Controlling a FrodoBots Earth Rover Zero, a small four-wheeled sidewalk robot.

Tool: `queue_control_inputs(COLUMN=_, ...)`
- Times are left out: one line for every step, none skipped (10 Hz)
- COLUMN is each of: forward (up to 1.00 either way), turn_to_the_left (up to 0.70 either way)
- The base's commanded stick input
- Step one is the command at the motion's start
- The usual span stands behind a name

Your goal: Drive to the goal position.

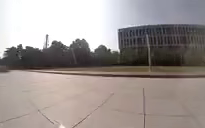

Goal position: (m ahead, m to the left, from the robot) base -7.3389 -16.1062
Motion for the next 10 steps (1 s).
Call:
queue_control_inputs(forward=1.0, turn_to_the_left=0.01)
queue_control_inputs(forward=1.0, turn_to_the_left=0.01)
queue_control_inputs(forward=1.0, turn_to_the_left=0.01)
queue_control_inputs(forward=1.0, turn_to_the_left=0.01)
queue_control_inputs(forward=1.0, turn_to_the_left=0.01)
queue_control_inputs(forward=1.0, turn_to_the_left=0.01)
queue_control_inputs(forward=1.0, turn_to_the_left=0.01)
queue_control_inputs(forward=1.0, turn_to_the_left=0.01)
queue_control_inputs(forward=1.0, turn_to_the_left=0.01)
queue_control_inputs(forward=1.0, turn_to_the_left=0.01)
